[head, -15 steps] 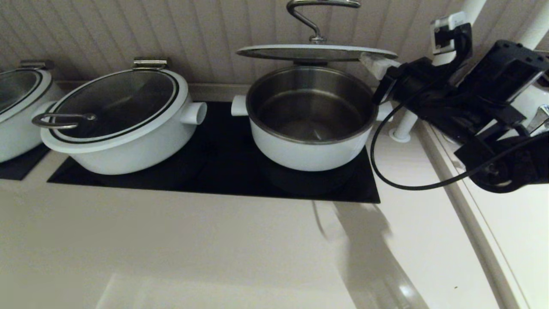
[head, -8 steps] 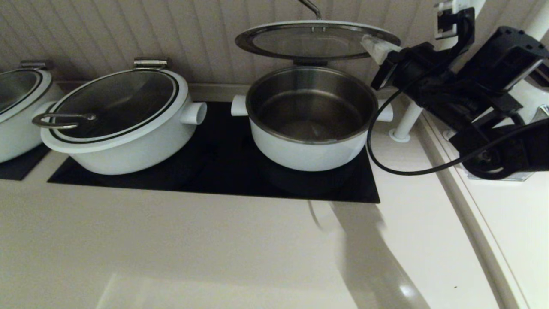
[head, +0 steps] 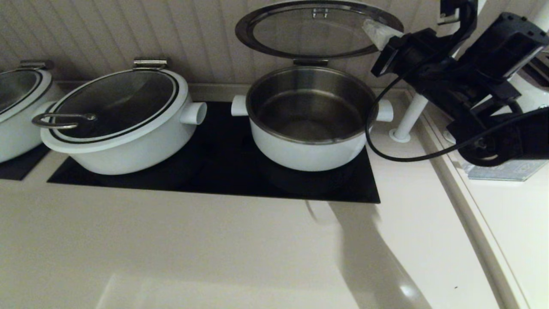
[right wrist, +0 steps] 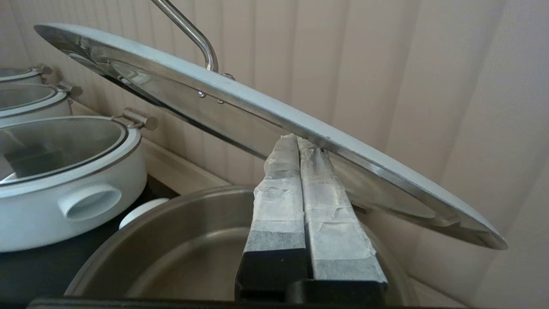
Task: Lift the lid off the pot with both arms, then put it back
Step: Open the pot lid completely
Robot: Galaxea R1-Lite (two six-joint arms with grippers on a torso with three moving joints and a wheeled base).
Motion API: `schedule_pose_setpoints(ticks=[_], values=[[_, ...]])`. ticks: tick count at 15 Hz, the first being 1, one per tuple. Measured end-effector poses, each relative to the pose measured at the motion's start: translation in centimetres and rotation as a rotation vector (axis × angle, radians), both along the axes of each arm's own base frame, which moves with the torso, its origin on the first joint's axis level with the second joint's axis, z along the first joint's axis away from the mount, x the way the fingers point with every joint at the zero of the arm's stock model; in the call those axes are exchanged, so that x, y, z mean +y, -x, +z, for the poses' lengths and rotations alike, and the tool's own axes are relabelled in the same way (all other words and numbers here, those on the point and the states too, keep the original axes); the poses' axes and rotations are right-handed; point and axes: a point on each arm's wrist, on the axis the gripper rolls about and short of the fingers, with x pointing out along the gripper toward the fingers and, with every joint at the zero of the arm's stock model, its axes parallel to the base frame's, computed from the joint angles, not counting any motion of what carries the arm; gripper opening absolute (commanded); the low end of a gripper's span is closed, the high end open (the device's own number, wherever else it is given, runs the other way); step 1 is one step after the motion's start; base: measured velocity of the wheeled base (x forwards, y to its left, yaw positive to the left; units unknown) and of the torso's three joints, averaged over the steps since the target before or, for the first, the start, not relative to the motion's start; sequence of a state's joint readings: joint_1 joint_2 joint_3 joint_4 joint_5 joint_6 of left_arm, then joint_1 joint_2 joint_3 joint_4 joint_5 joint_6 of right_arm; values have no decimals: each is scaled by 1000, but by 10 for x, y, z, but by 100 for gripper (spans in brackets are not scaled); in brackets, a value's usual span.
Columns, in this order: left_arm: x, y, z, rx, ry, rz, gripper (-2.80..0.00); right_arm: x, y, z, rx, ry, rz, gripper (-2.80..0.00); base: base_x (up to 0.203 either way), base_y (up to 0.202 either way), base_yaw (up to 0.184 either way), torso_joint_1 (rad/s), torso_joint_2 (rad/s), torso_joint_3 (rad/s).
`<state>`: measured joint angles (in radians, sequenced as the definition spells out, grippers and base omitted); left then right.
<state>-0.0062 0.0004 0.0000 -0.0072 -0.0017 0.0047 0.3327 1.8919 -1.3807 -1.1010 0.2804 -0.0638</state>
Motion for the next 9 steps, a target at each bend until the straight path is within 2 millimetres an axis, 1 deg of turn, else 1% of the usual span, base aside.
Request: schedule_pose_setpoints(ticks=[5, 9], values=[[0, 0, 0, 0, 0, 0, -280, -3, -1, 5, -15, -5, -8, -280, 0, 0, 0, 0, 0, 0], [0, 0, 0, 0, 0, 0, -280, -8, -1, 13, -42, -13, -19, -280, 0, 0, 0, 0, 0, 0]])
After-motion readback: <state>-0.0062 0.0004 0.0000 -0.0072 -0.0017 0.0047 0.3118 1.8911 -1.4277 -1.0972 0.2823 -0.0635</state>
